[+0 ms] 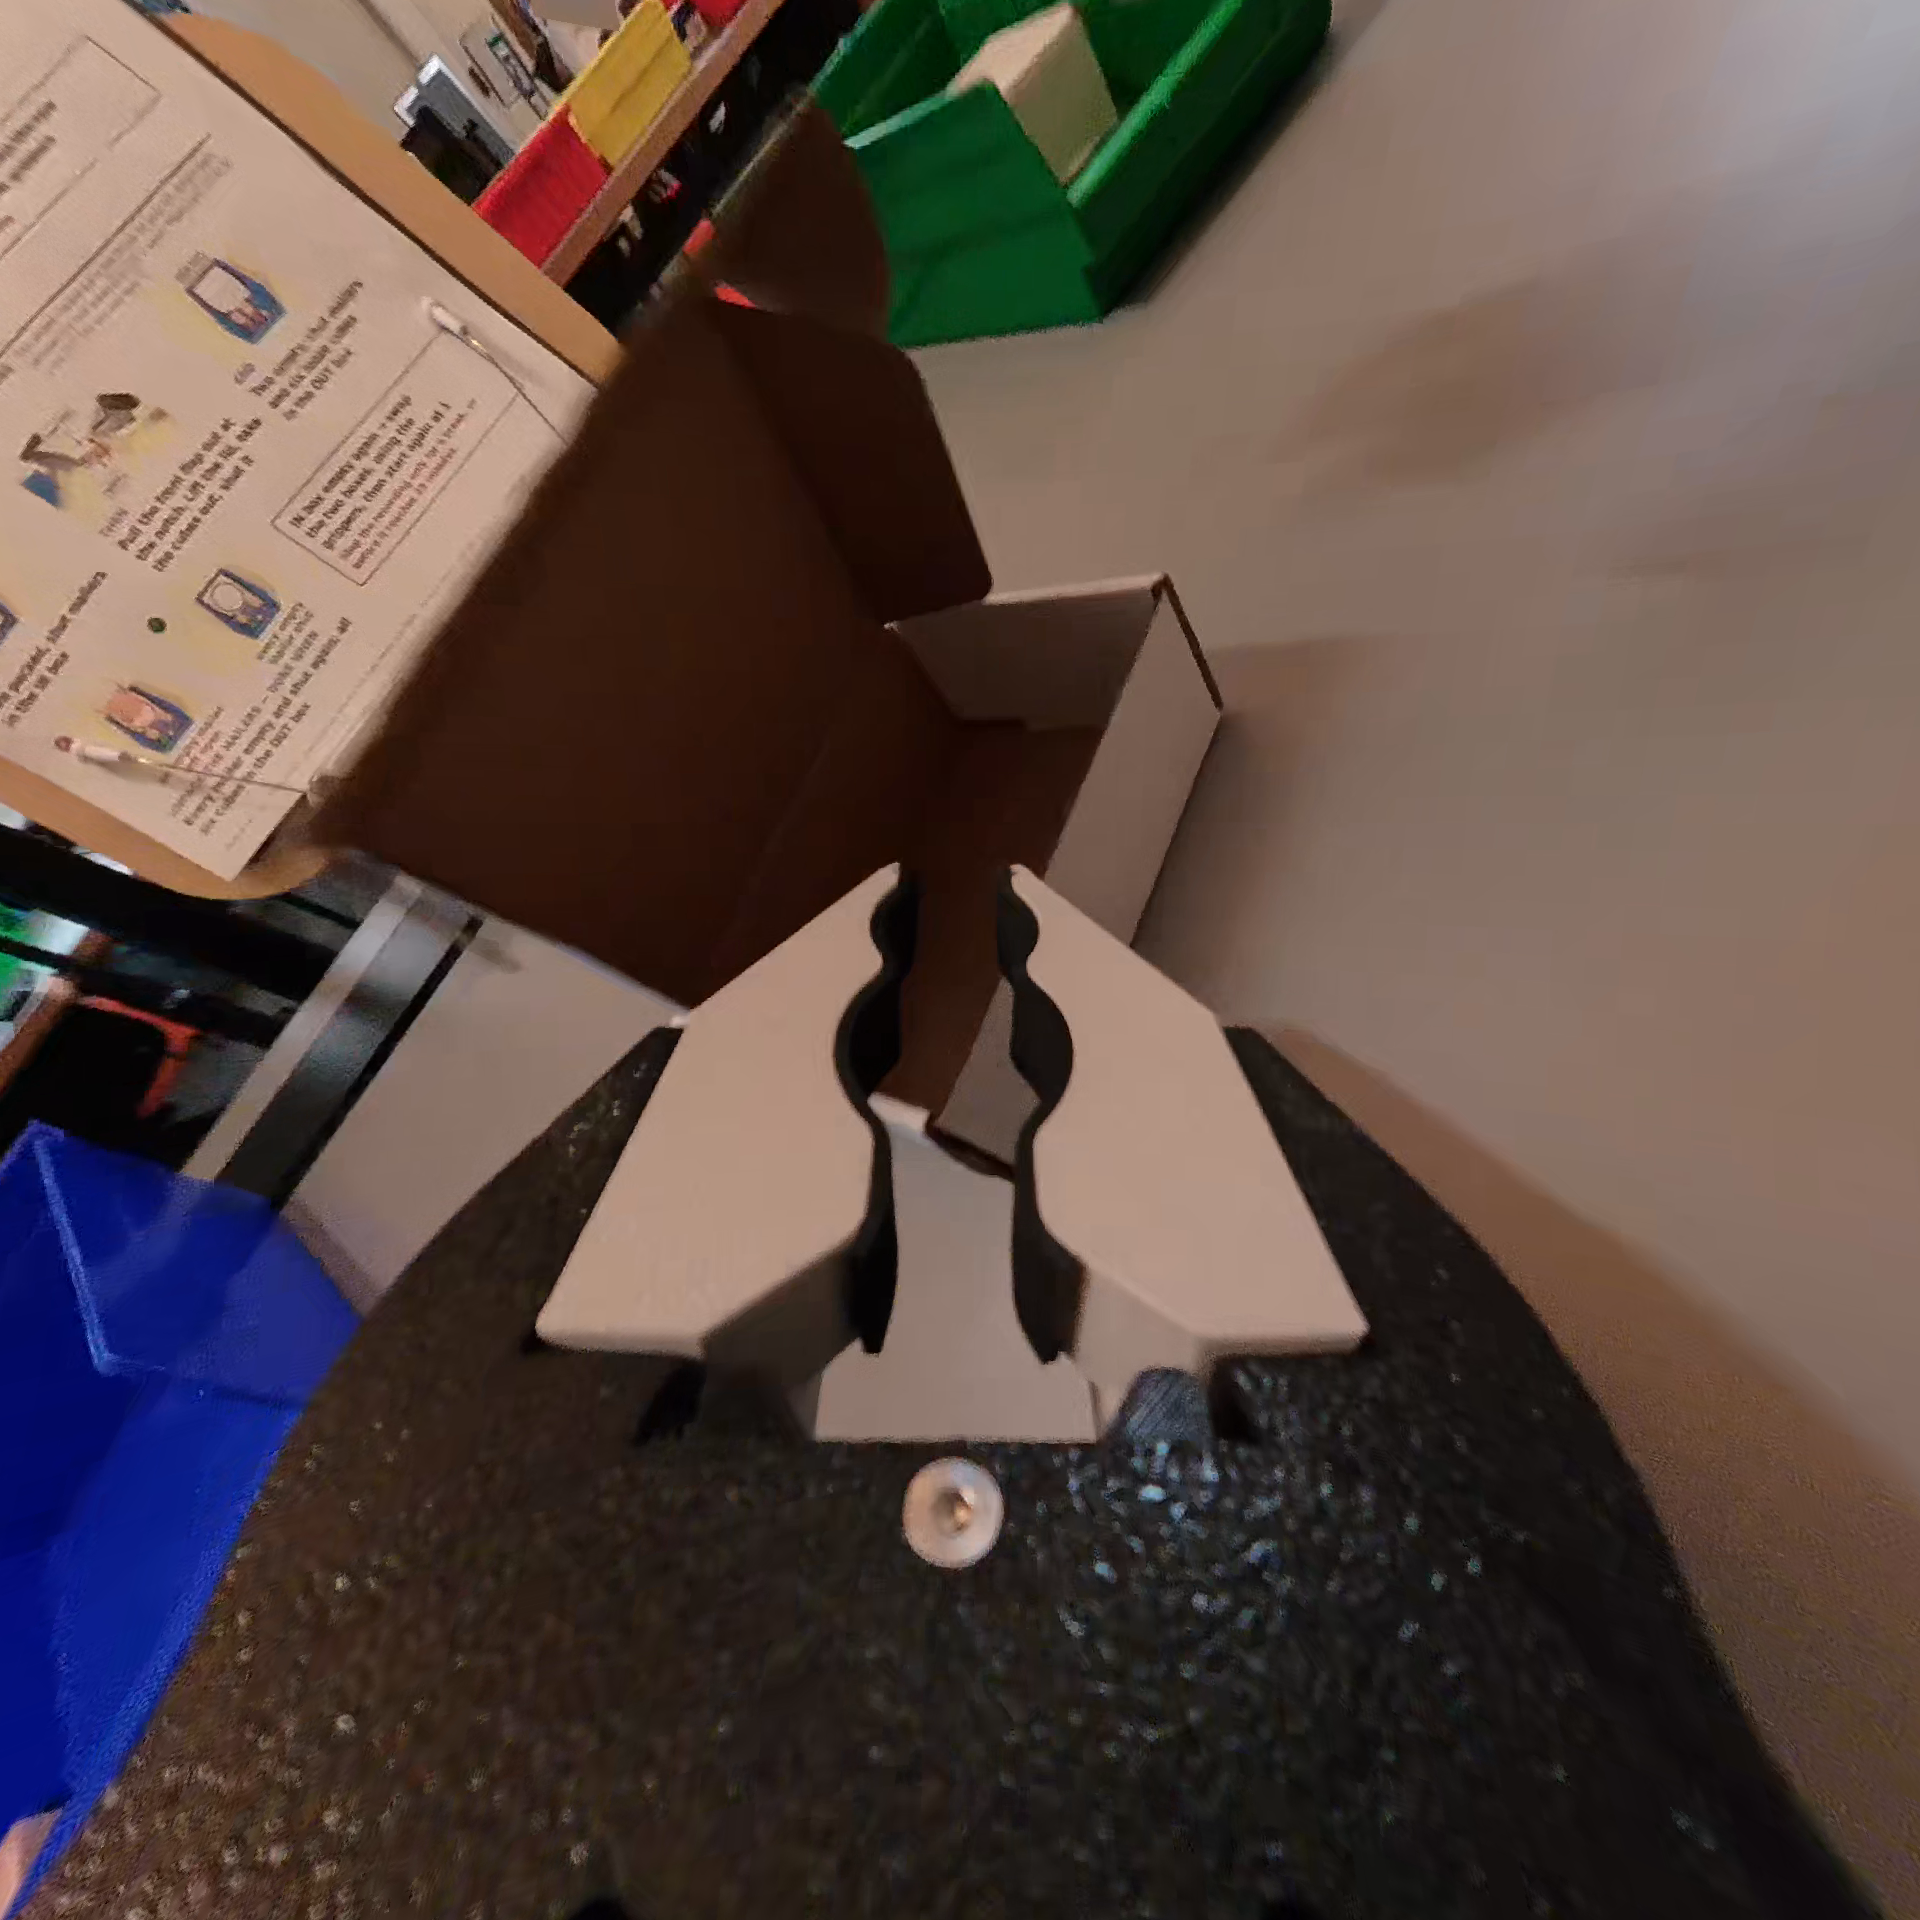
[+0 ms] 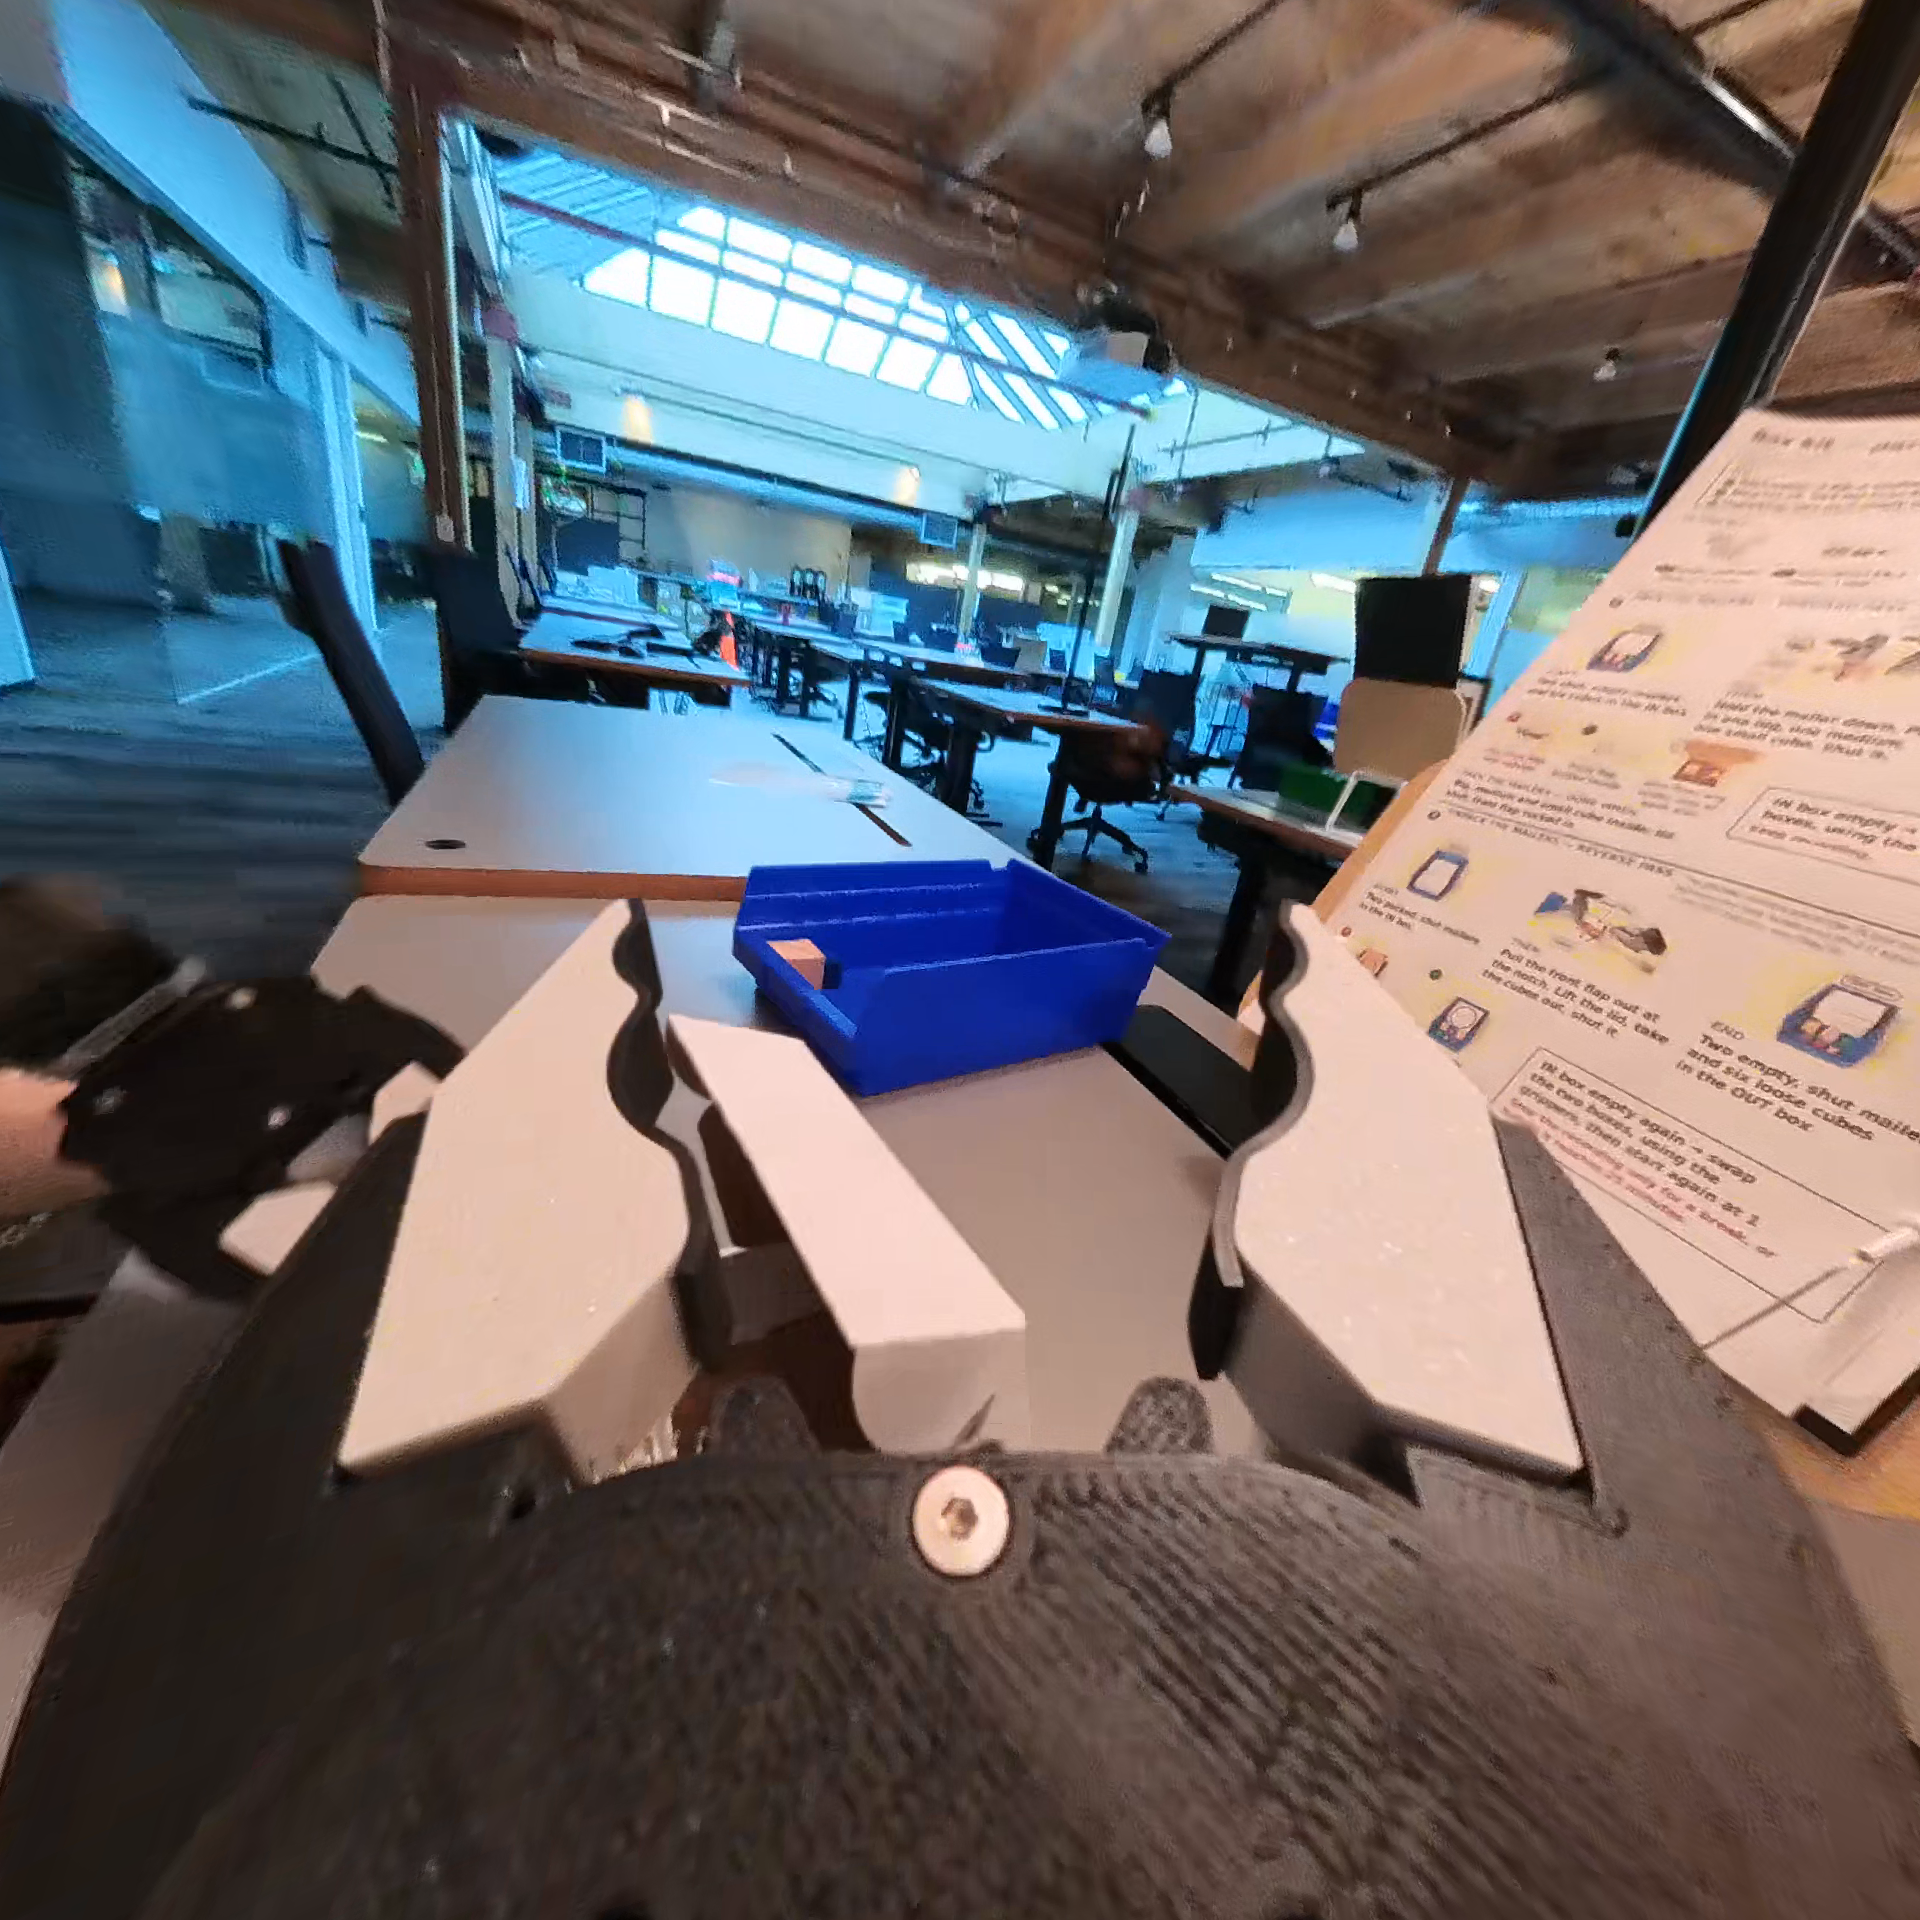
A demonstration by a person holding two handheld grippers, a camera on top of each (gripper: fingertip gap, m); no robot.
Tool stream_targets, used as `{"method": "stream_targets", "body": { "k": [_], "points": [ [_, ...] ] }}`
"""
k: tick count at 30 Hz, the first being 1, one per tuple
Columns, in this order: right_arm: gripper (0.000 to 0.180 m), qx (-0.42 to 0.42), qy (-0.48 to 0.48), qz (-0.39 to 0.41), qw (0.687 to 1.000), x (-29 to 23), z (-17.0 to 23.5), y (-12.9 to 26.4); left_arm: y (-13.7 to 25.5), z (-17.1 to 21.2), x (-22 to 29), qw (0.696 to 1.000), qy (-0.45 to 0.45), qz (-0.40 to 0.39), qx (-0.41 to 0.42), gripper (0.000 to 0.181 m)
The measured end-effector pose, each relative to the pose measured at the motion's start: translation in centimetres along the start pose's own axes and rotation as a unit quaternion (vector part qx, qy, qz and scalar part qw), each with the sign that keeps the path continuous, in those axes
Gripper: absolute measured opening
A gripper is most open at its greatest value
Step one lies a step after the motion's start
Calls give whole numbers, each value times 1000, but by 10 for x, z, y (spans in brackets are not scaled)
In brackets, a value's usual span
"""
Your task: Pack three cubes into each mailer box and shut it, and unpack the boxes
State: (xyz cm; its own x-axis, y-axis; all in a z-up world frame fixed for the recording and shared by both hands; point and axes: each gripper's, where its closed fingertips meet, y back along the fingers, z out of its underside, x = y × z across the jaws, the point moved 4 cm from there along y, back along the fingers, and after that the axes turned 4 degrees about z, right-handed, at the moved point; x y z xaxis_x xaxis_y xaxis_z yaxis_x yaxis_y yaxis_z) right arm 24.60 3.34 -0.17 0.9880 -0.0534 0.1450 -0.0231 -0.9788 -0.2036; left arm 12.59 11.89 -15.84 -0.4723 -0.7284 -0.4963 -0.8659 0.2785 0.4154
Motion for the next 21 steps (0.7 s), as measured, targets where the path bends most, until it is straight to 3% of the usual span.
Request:
{"method": "stream_targets", "body": {
  "k": [5,7,10,12,15,17,21],
  "points": [
    [114,-10,30,8,999,5,11,31,56,-4,-39,992,62,95,50,15],
    [111,-11,32,34,999,16,24,43,79,12,-80,995,50,82,6,17],
    [98,-22,14,95,995,37,60,54,105,68,-173,984,96,2,-148,27],
    [86,-58,52,131,988,43,86,53,118,110,-235,949,183,-64,-248,41],
    [94,-145,132,183,963,49,113,48,117,165,-280,868,320,-46,-378,73],
    [96,-165,157,209,951,54,122,48,109,191,-291,810,384,-20,-443,79],
    [92,-159,138,236,949,64,132,56,96,230,-307,729,456,-44,-508,80]
  ]
}}
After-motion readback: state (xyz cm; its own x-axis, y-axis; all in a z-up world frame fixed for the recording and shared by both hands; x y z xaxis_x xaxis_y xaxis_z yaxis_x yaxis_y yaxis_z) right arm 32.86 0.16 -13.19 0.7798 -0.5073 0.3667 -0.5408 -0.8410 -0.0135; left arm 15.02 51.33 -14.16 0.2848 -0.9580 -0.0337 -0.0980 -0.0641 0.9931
